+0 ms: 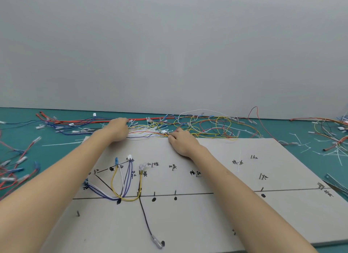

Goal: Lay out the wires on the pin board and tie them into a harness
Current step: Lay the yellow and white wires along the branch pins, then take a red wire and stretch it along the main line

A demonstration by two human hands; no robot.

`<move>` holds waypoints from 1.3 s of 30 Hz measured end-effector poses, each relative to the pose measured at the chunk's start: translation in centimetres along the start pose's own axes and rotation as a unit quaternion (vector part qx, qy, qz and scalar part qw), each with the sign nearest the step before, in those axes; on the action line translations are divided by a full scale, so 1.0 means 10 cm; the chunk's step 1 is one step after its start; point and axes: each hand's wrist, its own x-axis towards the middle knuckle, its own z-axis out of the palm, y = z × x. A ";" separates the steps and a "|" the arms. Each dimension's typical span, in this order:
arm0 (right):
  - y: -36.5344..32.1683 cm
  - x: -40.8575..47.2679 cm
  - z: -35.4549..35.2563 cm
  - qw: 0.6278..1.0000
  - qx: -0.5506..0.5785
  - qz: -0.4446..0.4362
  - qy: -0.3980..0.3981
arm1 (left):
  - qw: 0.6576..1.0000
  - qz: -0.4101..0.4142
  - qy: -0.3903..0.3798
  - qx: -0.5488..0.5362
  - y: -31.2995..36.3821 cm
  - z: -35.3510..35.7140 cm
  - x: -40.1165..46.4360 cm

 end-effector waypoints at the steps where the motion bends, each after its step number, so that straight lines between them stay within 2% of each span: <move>1: 0.00 -0.01 0.01 1.000 -0.004 -0.001 0.004 | 1.000 -0.001 -0.005 0.008 0.01 0.03 0.03; 10: -0.02 -0.02 0.08 0.999 -0.040 0.000 0.033 | 0.998 -0.010 0.011 0.055 0.07 0.13 0.21; 23: -0.02 -0.03 0.09 0.998 -0.048 -0.001 0.037 | 0.994 -0.046 -0.030 0.096 0.07 0.14 0.30; 31: -0.02 -0.03 0.09 0.998 -0.044 0.003 0.040 | 0.995 -0.062 -0.012 0.082 0.04 0.18 0.32; 36: -0.02 -0.03 0.09 0.998 -0.043 0.005 0.041 | 0.991 -0.052 0.016 0.119 0.01 0.21 0.35; 39: -0.03 -0.04 0.08 0.998 -0.040 0.006 0.040 | 0.995 -0.055 0.005 0.078 -0.03 0.24 0.39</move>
